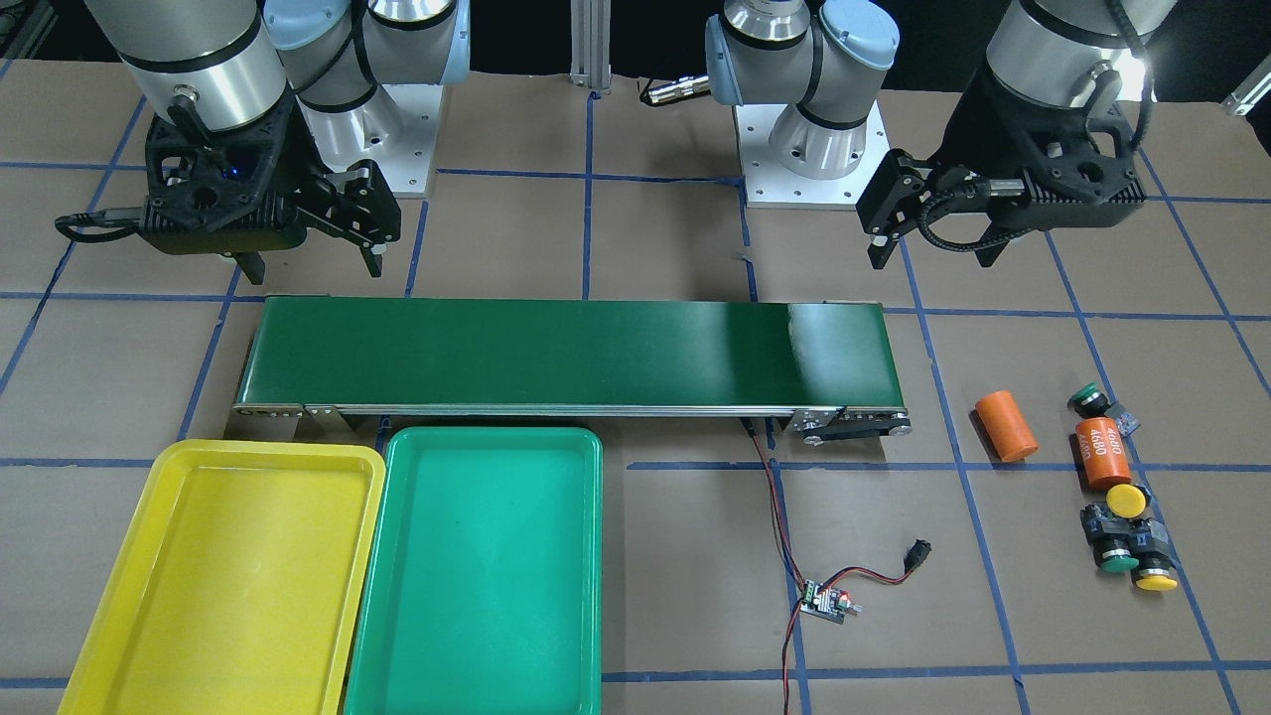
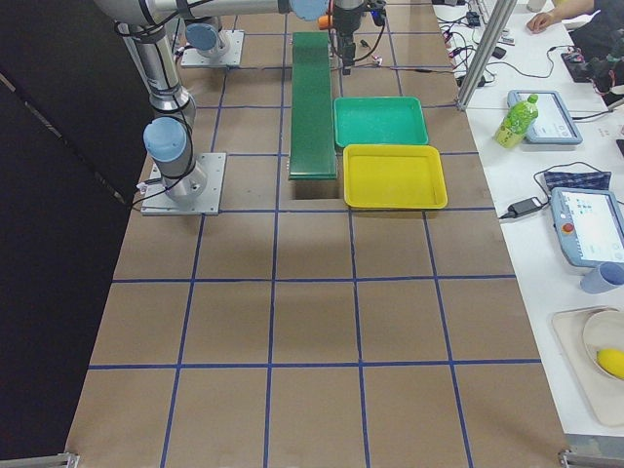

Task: Sort buttons by color to trays
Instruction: 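Reach the left gripper down to the pile and grasp the plain orange cylinder, then lift the orange cylinder with the left gripper and carry it over the belt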

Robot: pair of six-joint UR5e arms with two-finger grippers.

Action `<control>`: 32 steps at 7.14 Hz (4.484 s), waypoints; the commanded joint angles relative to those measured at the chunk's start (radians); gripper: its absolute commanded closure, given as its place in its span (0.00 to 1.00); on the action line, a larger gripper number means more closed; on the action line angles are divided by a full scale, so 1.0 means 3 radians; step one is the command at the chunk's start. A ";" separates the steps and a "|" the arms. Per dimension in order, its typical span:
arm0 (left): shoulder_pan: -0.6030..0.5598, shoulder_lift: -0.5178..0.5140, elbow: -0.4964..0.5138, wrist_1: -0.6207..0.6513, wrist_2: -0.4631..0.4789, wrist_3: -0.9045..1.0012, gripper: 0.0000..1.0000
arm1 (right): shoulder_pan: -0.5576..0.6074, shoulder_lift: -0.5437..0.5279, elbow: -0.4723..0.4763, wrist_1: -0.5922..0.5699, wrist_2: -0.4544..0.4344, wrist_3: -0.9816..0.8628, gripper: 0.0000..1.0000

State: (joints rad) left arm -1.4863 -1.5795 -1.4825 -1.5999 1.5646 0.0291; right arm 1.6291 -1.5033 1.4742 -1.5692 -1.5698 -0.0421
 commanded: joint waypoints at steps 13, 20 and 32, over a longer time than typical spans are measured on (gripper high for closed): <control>0.1681 -0.0727 -0.1141 0.1475 0.0057 0.1222 0.00 | 0.0000 0.0021 0.0005 0.0005 0.0002 0.0002 0.00; 0.1697 -0.1228 -0.1521 0.2147 -0.0138 0.1703 0.03 | 0.0000 0.0015 0.0005 0.0005 0.0002 0.0007 0.00; 0.0374 0.0012 -0.1903 0.1876 0.0062 0.3395 1.00 | 0.0000 0.0021 0.0010 0.0005 0.0002 0.0002 0.00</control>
State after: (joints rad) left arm -1.3232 -1.6302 -1.9874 -1.0440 1.5806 1.0117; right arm 1.6296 -1.4972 1.4772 -1.5678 -1.5693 -0.0402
